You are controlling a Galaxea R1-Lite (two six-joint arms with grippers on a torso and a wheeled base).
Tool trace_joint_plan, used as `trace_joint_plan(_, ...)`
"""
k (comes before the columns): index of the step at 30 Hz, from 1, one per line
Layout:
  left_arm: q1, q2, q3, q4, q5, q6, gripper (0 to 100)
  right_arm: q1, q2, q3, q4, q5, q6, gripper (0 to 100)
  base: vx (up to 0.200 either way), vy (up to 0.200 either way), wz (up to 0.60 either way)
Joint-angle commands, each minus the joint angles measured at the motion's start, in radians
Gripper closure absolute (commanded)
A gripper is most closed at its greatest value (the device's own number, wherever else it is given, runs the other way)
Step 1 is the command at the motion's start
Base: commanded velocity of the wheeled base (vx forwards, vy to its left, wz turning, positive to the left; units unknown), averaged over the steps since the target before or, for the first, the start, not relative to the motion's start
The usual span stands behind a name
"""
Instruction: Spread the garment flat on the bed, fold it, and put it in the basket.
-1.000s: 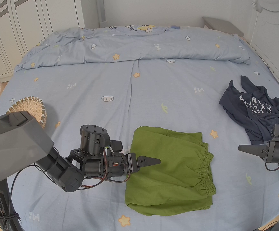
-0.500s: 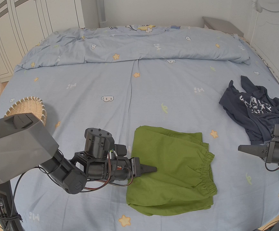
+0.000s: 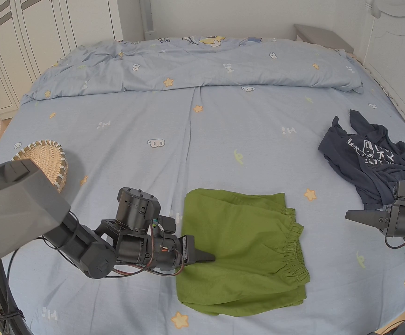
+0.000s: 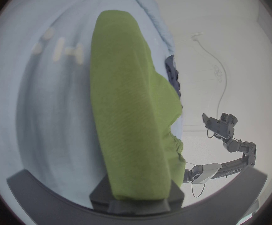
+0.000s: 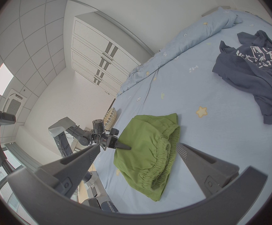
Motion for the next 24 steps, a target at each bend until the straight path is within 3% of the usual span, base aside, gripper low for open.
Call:
trace_joint_plan(1,0.111,-0.142,-0.012,0.263,0.001,0.179,100,0.067,-0.071,0.009,0.007,-0.005,0.007,0,0.000,0.000,0.00)
trace_joint_plan(6,0.269,-0.236,-0.029,0.477,0.001,0.314,100,0.099,-0.122,0.018,0.010,-0.005,0.029,0,0.000,0.000,0.00)
trace_joint_plan(13,0.421,-0.305,-0.034,0.534,0.001,0.372,100,0.101,-0.121,0.020,0.009,-0.005,0.029,0,0.000,0.000,0.00)
trace_joint_plan(24,0.427,-0.366,-0.022,0.582,0.050,0.392,100,0.099,-0.119,0.020,0.009,-0.005,0.030,0,0.000,0.000,0.00)
